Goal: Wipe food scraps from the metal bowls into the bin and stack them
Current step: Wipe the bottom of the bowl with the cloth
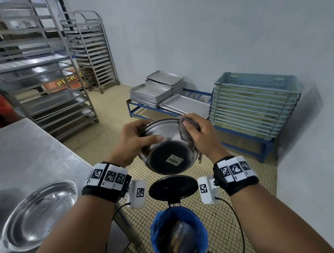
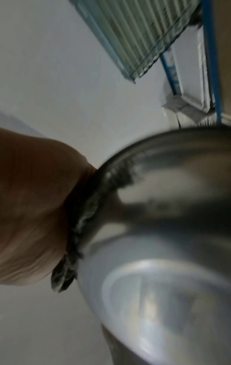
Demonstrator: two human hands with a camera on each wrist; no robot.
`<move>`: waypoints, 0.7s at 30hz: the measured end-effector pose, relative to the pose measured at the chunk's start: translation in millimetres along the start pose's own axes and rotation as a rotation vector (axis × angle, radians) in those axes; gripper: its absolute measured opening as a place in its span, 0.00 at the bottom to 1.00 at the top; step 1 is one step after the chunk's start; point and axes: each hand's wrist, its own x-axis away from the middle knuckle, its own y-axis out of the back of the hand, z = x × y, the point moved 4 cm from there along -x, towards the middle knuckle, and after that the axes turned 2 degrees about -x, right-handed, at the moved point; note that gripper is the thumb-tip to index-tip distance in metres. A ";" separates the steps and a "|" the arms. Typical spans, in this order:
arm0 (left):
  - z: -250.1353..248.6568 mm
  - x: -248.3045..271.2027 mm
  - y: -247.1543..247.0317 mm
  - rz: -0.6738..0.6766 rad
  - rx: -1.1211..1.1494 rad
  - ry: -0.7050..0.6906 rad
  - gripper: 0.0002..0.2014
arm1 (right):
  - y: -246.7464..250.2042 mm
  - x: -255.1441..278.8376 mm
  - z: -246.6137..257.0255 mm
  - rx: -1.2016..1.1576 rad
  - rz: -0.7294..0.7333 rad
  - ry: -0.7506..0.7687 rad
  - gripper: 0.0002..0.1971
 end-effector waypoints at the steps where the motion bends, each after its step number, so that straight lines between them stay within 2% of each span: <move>1: 2.3 1.1 1.6 -0.019 0.035 0.012 0.34 | 0.5 2.2 -3.1 -0.021 -0.012 -0.029 0.08; 6: 3.6 0.0 -7.5 -0.049 0.048 -0.003 0.26 | -4.9 -6.2 9.4 0.025 -0.002 0.063 0.11; 9: 4.2 -0.5 1.8 -0.129 0.162 0.000 0.24 | 0.2 -7.7 -4.2 -0.068 -0.036 -0.038 0.13; 11: 5.0 2.5 5.1 -0.145 0.155 0.012 0.23 | 2.0 -7.1 -10.9 -0.122 -0.064 -0.067 0.15; 15: -3.6 1.2 -3.7 0.011 -0.141 -0.006 0.22 | 1.7 -10.2 3.4 -0.063 -0.023 -0.033 0.07; 17: -8.1 -2.9 -6.7 0.048 -0.206 -0.010 0.22 | -2.3 -11.5 10.9 -0.019 0.022 0.011 0.07; 19: -9.4 -6.7 -6.2 0.012 -0.137 -0.008 0.25 | -4.4 -12.2 14.3 -0.010 0.015 0.030 0.07; 21: -6.7 -7.6 -2.3 -0.080 -0.025 0.004 0.24 | -3.0 -11.1 9.6 -0.053 -0.015 0.009 0.10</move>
